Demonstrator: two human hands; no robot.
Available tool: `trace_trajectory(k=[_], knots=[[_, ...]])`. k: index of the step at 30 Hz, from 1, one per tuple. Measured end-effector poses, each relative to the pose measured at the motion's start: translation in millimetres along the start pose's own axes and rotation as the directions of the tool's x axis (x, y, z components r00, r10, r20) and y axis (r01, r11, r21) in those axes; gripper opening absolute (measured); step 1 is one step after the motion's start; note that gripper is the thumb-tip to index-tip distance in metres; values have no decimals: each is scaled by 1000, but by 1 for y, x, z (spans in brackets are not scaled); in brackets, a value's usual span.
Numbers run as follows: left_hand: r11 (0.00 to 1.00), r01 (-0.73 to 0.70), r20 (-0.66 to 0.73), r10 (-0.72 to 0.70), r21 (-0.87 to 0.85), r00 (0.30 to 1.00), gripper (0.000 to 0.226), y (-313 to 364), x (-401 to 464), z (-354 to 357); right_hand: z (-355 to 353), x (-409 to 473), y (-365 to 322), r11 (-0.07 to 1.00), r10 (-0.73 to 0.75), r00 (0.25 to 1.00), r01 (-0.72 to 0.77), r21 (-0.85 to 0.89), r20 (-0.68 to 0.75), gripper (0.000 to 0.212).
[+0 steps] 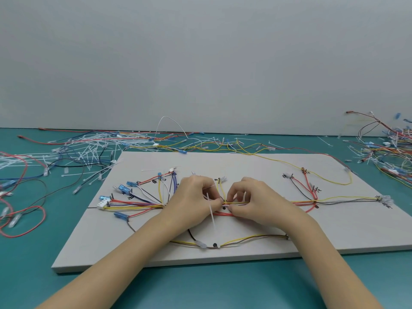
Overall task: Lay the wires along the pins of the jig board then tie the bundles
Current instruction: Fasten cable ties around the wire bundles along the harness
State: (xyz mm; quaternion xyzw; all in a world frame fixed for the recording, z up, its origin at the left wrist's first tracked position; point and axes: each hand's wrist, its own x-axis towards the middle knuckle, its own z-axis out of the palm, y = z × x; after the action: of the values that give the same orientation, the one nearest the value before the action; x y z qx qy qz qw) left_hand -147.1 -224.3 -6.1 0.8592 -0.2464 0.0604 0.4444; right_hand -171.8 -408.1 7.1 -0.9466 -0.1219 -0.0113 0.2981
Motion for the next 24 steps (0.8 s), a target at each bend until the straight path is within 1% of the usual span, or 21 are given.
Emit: trace_trajectory(k=[6, 8, 12, 15, 17, 20, 24], knots=[[998, -49, 42, 48, 29, 998, 18, 2, 0, 0, -2, 0, -2, 996, -54, 998, 56, -67, 32, 12], [995, -72, 69, 67, 72, 995, 25, 6, 1, 1, -2, 1, -1, 996, -47, 998, 49, -68, 37, 13], [977, -113, 127, 91, 179, 988, 28, 12, 4, 0, -3, 1, -1, 997, -54, 998, 56, -53, 43, 17], [964, -106, 164, 67, 242, 984, 27, 17, 5, 1, -3, 1, 0, 998, -46, 998, 48, -38, 35, 17], [951, -111, 218, 48, 288, 975, 27, 21, 7, 0, -3, 1, 0, 999, -36, 999, 36, -25, 26, 16], [923, -142, 305, 29, 356, 952, 32, 26, 13, -3, -5, 1, 1, 999, -28, 999, 28, -20, 21, 20], [907, -148, 343, 4, 394, 939, 31, 30, 16, -5, -6, 0, 0, 999, -32, 999, 32, -15, 25, 24]])
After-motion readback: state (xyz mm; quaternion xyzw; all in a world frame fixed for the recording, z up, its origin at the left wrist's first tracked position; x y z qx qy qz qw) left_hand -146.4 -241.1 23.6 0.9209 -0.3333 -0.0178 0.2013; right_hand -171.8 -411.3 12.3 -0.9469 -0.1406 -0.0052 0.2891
